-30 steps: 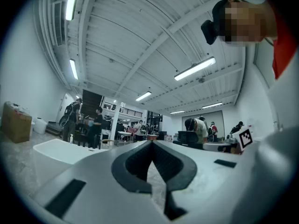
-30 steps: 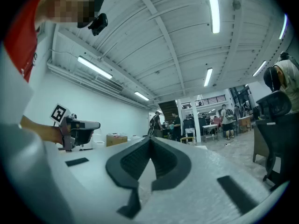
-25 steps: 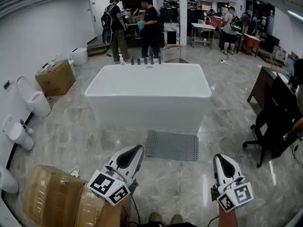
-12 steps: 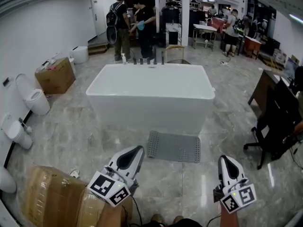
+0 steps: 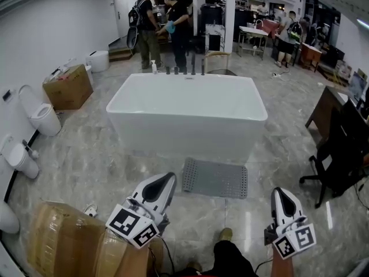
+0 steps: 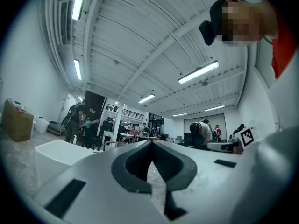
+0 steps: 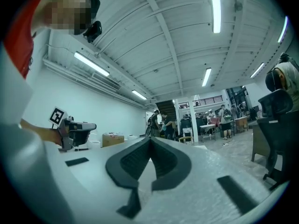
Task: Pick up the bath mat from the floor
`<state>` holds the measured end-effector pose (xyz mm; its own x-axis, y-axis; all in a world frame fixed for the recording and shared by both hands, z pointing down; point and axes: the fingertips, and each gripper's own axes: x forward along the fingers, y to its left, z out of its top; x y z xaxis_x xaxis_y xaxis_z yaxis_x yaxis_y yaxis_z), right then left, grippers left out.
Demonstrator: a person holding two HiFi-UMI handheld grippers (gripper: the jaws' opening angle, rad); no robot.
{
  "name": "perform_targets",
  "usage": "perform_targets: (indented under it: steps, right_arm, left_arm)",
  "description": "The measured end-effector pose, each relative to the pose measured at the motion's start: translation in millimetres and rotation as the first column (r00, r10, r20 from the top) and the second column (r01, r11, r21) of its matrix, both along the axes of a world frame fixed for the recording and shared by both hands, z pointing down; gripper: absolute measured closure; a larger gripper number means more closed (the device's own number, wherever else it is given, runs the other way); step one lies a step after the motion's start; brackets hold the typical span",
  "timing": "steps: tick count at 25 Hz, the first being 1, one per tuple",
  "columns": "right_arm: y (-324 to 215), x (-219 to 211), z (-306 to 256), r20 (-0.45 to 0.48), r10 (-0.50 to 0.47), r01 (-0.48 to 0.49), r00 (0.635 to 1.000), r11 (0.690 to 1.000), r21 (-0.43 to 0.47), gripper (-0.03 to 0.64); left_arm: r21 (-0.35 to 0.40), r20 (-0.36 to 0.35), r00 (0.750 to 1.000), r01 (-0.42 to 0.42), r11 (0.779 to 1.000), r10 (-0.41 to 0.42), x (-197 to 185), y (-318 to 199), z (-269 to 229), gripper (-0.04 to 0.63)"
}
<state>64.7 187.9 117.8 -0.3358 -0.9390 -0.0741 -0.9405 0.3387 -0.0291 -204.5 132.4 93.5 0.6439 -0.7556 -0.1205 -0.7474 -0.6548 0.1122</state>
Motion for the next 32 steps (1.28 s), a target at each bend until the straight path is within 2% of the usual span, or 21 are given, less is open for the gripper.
perform_targets:
  steps: [8, 15, 25, 32]
  right_arm:
    - [-68, 26, 15, -0.005, 0.004, -0.004, 1.000, 1.000, 0.008, 0.614]
    - [-165, 81, 22, -0.036, 0.001, 0.000, 0.999, 1.000, 0.020, 0.614]
    - [-295, 144, 40, -0.051, -0.049, 0.049, 0.997, 0.999, -0.017, 0.614]
    - [-352, 172, 59, -0.046, -0.071, 0.069, 0.996, 0.996, -0.053, 0.614]
  left_arm:
    - [0.000, 0.027, 0.999, 0.021, 1.000, -0.021, 19, -64, 11, 0.584]
    - [0.032, 0.043, 0.997, 0.055, 0.998, -0.057, 63, -153, 15, 0.584]
    - [0.012, 0.070, 0.986, 0.149, 0.989, -0.149, 110, -269, 24, 0.584]
    - [-0.007, 0.089, 0.979, 0.185, 0.983, -0.184, 134, -325, 40, 0.584]
